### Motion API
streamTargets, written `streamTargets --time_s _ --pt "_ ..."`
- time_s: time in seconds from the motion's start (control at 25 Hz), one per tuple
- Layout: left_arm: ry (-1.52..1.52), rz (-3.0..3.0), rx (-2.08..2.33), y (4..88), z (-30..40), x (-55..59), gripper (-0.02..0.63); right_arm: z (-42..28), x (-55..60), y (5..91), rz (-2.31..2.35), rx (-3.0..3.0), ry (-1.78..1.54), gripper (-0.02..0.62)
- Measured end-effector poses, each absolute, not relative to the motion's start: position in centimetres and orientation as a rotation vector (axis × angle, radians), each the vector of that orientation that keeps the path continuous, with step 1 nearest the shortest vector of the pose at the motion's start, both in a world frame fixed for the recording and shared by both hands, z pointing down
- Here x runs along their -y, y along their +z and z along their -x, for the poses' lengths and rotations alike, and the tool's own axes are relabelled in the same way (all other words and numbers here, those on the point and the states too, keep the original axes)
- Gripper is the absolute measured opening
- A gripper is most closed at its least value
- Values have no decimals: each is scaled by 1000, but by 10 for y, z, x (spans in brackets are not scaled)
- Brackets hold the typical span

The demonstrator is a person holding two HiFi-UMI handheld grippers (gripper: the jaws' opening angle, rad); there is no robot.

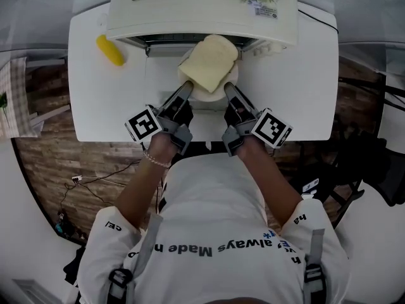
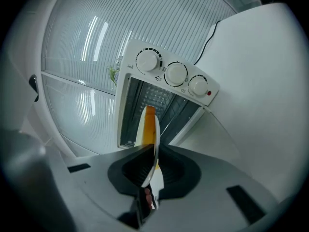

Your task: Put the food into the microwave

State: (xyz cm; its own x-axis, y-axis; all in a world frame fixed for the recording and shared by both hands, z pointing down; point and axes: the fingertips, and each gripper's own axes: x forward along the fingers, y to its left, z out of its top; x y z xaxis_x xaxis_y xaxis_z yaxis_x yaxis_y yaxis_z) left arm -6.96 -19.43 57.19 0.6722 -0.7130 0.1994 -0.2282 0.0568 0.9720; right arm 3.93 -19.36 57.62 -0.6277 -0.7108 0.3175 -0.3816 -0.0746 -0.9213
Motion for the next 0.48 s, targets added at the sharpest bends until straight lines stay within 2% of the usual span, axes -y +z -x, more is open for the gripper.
streamTargets --time_s 0.2,0.48 --pt "-411 -1480 832 618 83 239 20 -28 239 621 1216 -1914 -1792 25" --pt "-418 -1506 855 614 84 238 20 -28 239 617 1212 -1915 -1767 25"
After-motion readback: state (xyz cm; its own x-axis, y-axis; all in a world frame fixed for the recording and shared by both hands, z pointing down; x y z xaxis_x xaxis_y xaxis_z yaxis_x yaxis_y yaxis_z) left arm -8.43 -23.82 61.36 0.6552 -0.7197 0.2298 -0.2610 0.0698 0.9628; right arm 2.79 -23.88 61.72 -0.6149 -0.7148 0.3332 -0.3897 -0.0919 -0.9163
